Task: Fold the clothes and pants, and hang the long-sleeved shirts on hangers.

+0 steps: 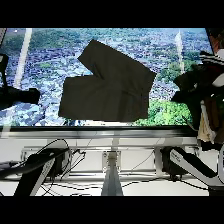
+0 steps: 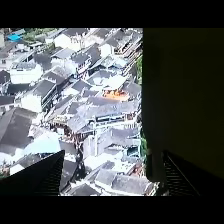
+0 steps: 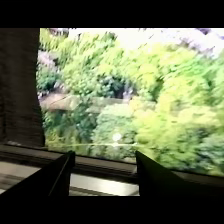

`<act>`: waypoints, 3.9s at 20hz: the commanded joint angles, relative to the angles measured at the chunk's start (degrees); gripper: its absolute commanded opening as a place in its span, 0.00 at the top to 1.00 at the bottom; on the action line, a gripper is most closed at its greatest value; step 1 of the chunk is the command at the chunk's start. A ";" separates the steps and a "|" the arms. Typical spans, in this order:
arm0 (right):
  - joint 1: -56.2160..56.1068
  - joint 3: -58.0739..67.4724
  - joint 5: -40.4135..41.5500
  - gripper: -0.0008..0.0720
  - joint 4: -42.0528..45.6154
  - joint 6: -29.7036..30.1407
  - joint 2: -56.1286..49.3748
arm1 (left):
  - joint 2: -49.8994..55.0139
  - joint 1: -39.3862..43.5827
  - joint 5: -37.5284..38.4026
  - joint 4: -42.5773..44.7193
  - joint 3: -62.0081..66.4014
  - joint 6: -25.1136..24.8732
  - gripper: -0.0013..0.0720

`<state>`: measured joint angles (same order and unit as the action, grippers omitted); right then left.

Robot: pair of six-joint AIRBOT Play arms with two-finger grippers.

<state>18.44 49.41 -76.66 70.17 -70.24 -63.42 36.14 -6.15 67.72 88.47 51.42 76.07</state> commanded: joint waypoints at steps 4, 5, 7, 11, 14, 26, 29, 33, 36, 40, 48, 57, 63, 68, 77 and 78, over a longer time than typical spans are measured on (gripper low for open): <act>2.54 -24.79 10.01 0.36 -21.07 2.64 -1.60 | -1.95 -0.42 -1.33 2.29 0.02 0.20 0.04; 2.54 -26.43 11.06 0.36 -23.45 3.91 -2.45 | -1.92 -1.22 -3.17 2.62 -0.07 0.20 0.04; 2.54 -28.33 12.68 0.36 -27.67 4.59 -4.42 | -1.70 -4.42 -6.16 2.62 -0.44 0.22 0.04; 2.43 -28.70 13.31 0.36 -35.17 8.59 -7.89 | 2.86 -14.34 -6.71 2.58 -1.31 4.09 0.04; -0.39 -28.70 15.26 0.36 -35.95 9.77 -8.98 | 8.46 -16.59 -6.32 1.95 -3.89 5.84 0.08; -3.13 -28.68 17.75 0.95 -42.71 26.14 -9.11 | 27.85 -16.61 1.05 -10.19 -5.60 -6.36 0.33; -3.13 -28.68 17.53 0.95 -42.99 26.56 -9.11 | 29.86 -19.17 2.08 -16.39 -5.60 -13.60 0.37; -3.13 -28.68 16.46 0.95 -42.99 29.00 -9.07 | 31.15 -27.67 3.28 -20.20 -5.66 -16.98 0.45; -3.13 -28.68 16.46 0.95 -42.97 29.42 -9.09 | 34.51 -33.83 7.08 -26.67 -7.67 -17.64 0.15; -3.13 -28.68 16.46 0.95 -42.97 29.42 -9.09 | 39.17 -34.23 5.35 -35.98 -11.32 -21.55 0.15; -3.13 -28.68 16.35 0.95 -42.97 29.42 -9.09 | 41.77 -29.07 -1.14 -42.25 -15.61 -27.52 0.15; -3.15 -28.68 16.41 0.95 -42.97 29.57 -9.09 | 44.52 -26.47 -4.50 -38.69 -15.74 -28.55 0.68; -11.06 -22.32 16.41 0.96 -42.32 29.62 -9.07 | 44.30 -20.52 -4.46 -36.26 -14.47 -30.69 0.97; -16.13 -9.03 16.28 0.96 -41.81 25.24 -4.15 | 35.91 -19.08 -4.15 -38.99 -2.14 -29.79 0.97; -24.61 20.02 16.15 0.96 -35.41 18.84 14.03 | 2.12 -19.08 -24.39 -42.23 13.40 -27.34 0.97; -25.46 22.58 16.06 0.96 -35.41 17.88 15.65 | -2.47 -19.08 -28.57 -42.03 13.40 -27.19 0.97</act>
<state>-4.60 63.90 -60.90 33.54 -48.88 -52.71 45.25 -25.26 51.22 46.68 62.87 47.64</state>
